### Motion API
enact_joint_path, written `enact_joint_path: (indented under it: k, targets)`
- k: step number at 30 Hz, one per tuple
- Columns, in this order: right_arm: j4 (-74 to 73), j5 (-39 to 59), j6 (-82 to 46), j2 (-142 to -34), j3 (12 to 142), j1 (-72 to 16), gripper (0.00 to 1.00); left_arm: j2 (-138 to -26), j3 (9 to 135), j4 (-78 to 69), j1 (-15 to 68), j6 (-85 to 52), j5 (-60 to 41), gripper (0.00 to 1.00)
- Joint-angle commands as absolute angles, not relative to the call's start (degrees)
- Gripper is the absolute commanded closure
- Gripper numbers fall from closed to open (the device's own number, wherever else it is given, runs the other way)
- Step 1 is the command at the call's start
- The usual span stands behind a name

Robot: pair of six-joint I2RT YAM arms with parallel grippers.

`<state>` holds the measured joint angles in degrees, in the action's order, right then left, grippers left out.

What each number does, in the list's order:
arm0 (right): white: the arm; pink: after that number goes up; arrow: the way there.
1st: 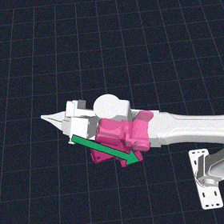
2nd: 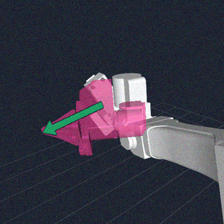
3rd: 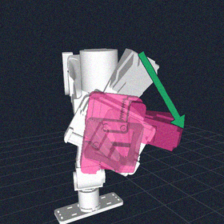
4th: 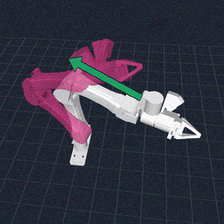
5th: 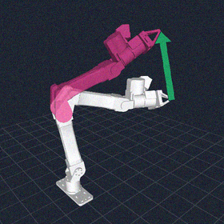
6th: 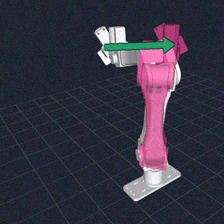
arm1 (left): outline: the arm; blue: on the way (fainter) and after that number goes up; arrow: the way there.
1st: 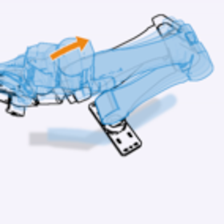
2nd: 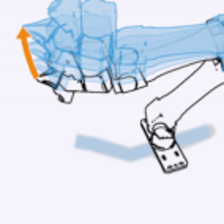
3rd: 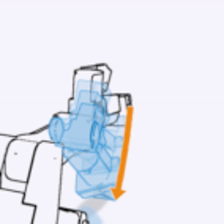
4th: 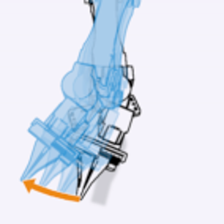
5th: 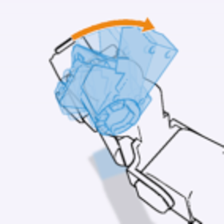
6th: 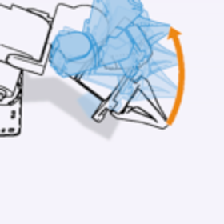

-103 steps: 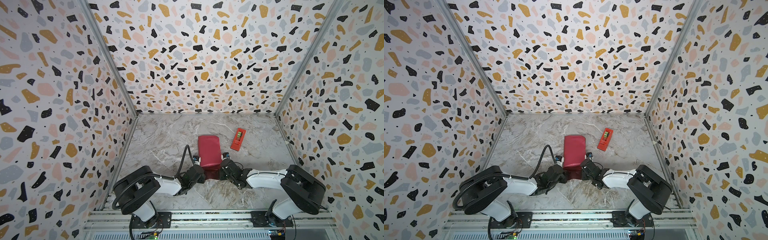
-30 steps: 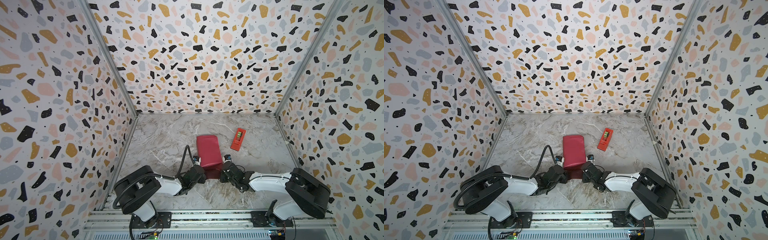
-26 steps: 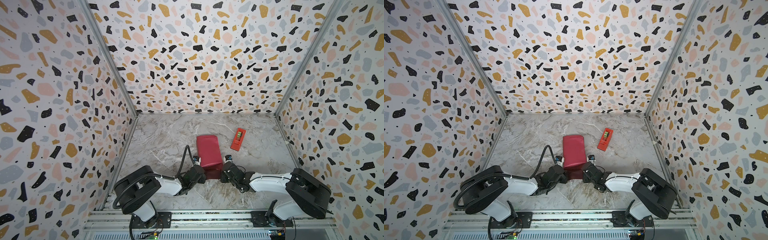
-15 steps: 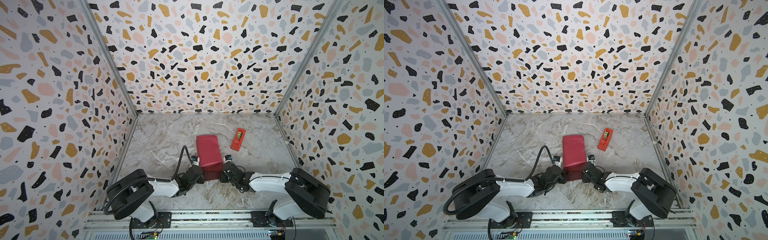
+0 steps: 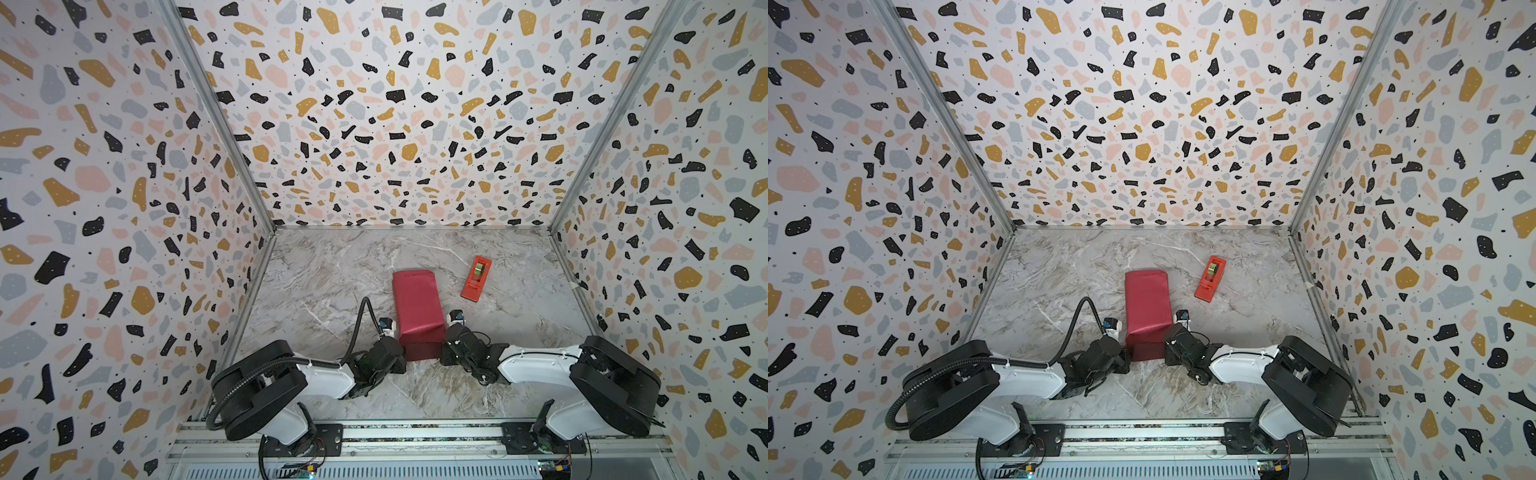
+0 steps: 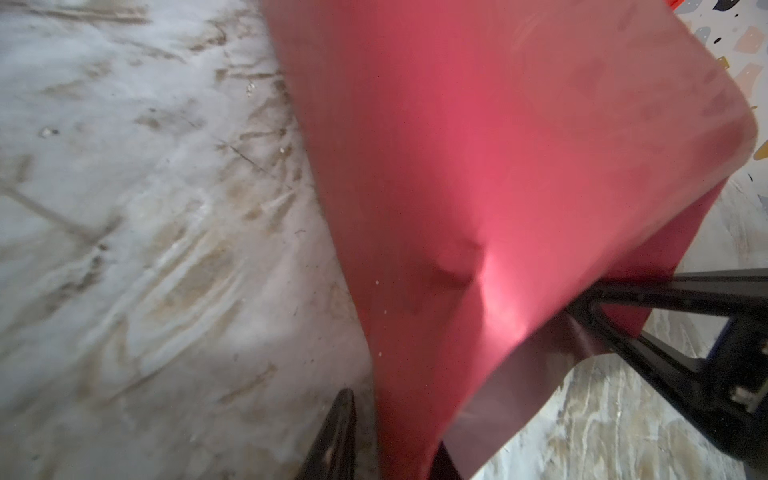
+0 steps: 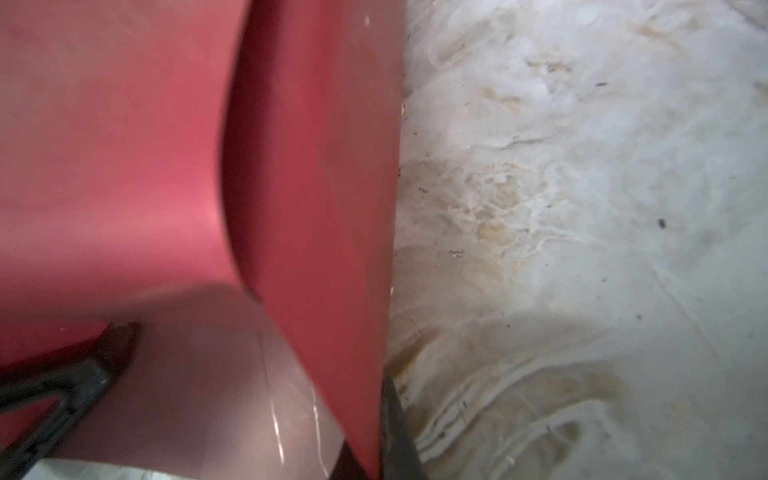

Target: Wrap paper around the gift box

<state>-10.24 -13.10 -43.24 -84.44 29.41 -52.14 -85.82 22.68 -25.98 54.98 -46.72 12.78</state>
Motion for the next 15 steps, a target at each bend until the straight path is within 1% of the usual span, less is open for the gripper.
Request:
enact_joint_path:
  k: [1,7,15]
  targets:
    - [-6.82,-13.19,-42.67,-84.80,29.88,-52.12,0.90,-87.78,24.87,-26.72,55.29,-45.98,15.62,0.78]
    - [-6.76,-13.27,-42.18,-84.55,29.80,-51.70,0.87,-90.47,26.91,-26.63,55.28,-45.21,18.52,0.83]
    - [-7.24,-12.58,-41.33,-84.65,30.12,-50.36,0.80,-93.50,28.18,-27.59,55.28,-44.74,18.67,0.94]
